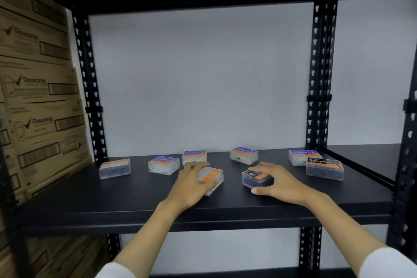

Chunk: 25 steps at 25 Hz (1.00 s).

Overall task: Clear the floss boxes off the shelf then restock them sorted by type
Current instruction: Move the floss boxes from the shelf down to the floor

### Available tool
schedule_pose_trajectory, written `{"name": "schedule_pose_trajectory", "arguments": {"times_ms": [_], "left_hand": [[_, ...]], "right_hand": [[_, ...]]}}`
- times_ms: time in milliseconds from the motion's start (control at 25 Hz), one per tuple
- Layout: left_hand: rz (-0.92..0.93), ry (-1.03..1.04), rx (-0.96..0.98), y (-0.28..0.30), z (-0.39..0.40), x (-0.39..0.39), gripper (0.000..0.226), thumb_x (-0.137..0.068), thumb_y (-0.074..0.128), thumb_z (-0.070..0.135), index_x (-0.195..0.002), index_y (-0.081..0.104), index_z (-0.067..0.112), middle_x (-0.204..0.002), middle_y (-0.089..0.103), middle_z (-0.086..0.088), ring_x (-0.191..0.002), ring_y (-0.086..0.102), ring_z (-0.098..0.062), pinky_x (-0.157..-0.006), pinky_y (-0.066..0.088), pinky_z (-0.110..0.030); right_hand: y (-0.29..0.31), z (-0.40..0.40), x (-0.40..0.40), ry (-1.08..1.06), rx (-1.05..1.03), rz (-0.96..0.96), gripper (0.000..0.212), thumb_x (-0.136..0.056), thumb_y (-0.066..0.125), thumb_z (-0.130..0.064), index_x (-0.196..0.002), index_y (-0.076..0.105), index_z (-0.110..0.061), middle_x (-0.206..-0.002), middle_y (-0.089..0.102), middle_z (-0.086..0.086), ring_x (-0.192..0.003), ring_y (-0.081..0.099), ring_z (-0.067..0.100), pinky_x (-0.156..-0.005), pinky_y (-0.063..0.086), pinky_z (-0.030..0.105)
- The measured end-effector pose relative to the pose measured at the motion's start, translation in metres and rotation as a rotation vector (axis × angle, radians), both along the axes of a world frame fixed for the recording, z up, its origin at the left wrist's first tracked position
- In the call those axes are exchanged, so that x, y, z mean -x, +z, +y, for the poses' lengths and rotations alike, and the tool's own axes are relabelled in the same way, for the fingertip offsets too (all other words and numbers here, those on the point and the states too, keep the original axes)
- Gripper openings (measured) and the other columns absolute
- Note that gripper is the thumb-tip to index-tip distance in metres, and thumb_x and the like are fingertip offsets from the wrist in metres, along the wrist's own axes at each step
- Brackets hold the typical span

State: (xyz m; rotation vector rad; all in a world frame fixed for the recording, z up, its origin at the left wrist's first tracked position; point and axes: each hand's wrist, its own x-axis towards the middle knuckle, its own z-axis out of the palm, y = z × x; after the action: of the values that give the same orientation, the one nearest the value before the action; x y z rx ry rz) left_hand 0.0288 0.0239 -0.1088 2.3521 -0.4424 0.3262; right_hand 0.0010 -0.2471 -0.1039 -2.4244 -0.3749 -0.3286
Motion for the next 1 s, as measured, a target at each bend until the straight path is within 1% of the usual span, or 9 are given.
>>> {"name": "schedule_pose_trajectory", "arguments": {"times_ms": [120, 160, 240, 320, 400, 520, 720, 880, 1000], "left_hand": [[0.022, 0.014, 0.058, -0.008, -0.001, -0.005, 0.041, -0.087, 0.061, 0.041, -0.126, 0.05, 0.038, -0.136, 0.038, 0.004, -0.13, 0.035, -0.02, -0.111, 0.031, -0.038], [0.006, 0.018, 0.075, -0.009, 0.001, -0.007, 0.039, -0.086, 0.062, 0.036, -0.124, 0.05, 0.04, -0.135, 0.04, 0.005, -0.13, 0.036, -0.02, -0.111, 0.032, -0.039], [-0.007, 0.022, 0.111, -0.01, 0.002, -0.009, 0.042, -0.084, 0.063, 0.037, -0.124, 0.051, 0.041, -0.135, 0.041, 0.006, -0.129, 0.037, -0.02, -0.112, 0.031, -0.041], [0.0, 0.018, 0.132, -0.01, 0.001, -0.008, 0.044, -0.083, 0.065, 0.043, -0.125, 0.054, 0.04, -0.135, 0.041, 0.006, -0.128, 0.037, -0.018, -0.112, 0.032, -0.038], [-0.014, 0.008, 0.1, -0.013, -0.001, -0.009, 0.04, -0.081, 0.065, 0.048, -0.12, 0.057, 0.042, -0.131, 0.045, 0.005, -0.126, 0.042, -0.016, -0.109, 0.036, -0.036], [-0.031, 0.014, -0.006, -0.015, -0.001, -0.009, 0.042, -0.082, 0.06, 0.05, -0.123, 0.053, 0.049, -0.128, 0.047, 0.004, -0.124, 0.044, -0.02, -0.106, 0.039, -0.038], [-0.06, 0.052, -0.102, -0.007, -0.003, 0.022, 0.052, -0.088, 0.056, 0.049, -0.137, 0.048, 0.034, -0.133, 0.043, 0.006, -0.119, 0.049, -0.017, -0.096, 0.04, -0.028], [-0.133, 0.028, 0.005, -0.013, 0.005, 0.086, 0.048, -0.087, 0.061, 0.044, -0.133, 0.052, 0.037, -0.128, 0.043, 0.01, -0.111, 0.051, -0.009, -0.087, 0.039, -0.019], [-0.19, 0.063, 0.033, -0.018, 0.021, 0.135, 0.046, -0.085, 0.064, 0.044, -0.13, 0.056, 0.037, -0.126, 0.044, 0.009, -0.111, 0.052, -0.01, -0.09, 0.04, -0.02]], "right_hand": [[-0.005, 0.006, 0.002, -0.109, 0.143, -0.037, 0.073, -0.066, 0.07, -0.066, -0.131, 0.046, -0.046, -0.128, 0.038, -0.016, -0.121, 0.028, 0.011, -0.105, 0.028, 0.03], [-0.005, 0.008, 0.002, -0.132, 0.201, -0.059, 0.077, -0.063, 0.066, -0.073, -0.132, 0.044, -0.047, -0.133, 0.036, -0.014, -0.122, 0.025, 0.013, -0.105, 0.025, 0.031], [-0.006, 0.012, 0.001, -0.135, 0.234, -0.08, 0.08, -0.061, 0.06, -0.08, -0.133, 0.041, -0.049, -0.143, 0.032, -0.014, -0.134, 0.018, 0.015, -0.109, 0.018, 0.035], [-0.007, 0.015, 0.001, -0.106, 0.16, -0.074, 0.078, -0.062, 0.062, -0.078, -0.132, 0.044, -0.048, -0.145, 0.034, -0.016, -0.139, 0.019, 0.012, -0.113, 0.019, 0.038], [-0.01, 0.015, 0.001, -0.077, 0.079, -0.063, 0.076, -0.06, 0.065, -0.076, -0.128, 0.049, -0.045, -0.132, 0.046, -0.021, -0.129, 0.034, 0.007, -0.105, 0.033, 0.031], [-0.012, 0.014, 0.001, -0.056, 0.059, -0.059, 0.073, -0.059, 0.065, -0.077, -0.125, 0.051, -0.048, -0.12, 0.05, -0.023, -0.117, 0.038, 0.004, -0.096, 0.037, 0.027], [-0.009, 0.02, 0.029, -0.08, 0.037, -0.074, 0.068, -0.062, 0.068, -0.071, -0.124, 0.052, -0.047, -0.114, 0.05, -0.015, -0.111, 0.037, 0.008, -0.093, 0.039, 0.028], [-0.008, 0.031, 0.078, -0.095, 0.033, -0.088, 0.061, -0.06, 0.07, -0.071, -0.115, 0.053, -0.048, -0.101, 0.049, -0.012, -0.106, 0.036, 0.01, -0.086, 0.04, 0.027], [-0.013, 0.042, 0.125, -0.076, 0.039, -0.134, 0.063, -0.062, 0.071, -0.068, -0.118, 0.052, -0.046, -0.1, 0.048, -0.011, -0.104, 0.035, 0.012, -0.087, 0.038, 0.027]]}}
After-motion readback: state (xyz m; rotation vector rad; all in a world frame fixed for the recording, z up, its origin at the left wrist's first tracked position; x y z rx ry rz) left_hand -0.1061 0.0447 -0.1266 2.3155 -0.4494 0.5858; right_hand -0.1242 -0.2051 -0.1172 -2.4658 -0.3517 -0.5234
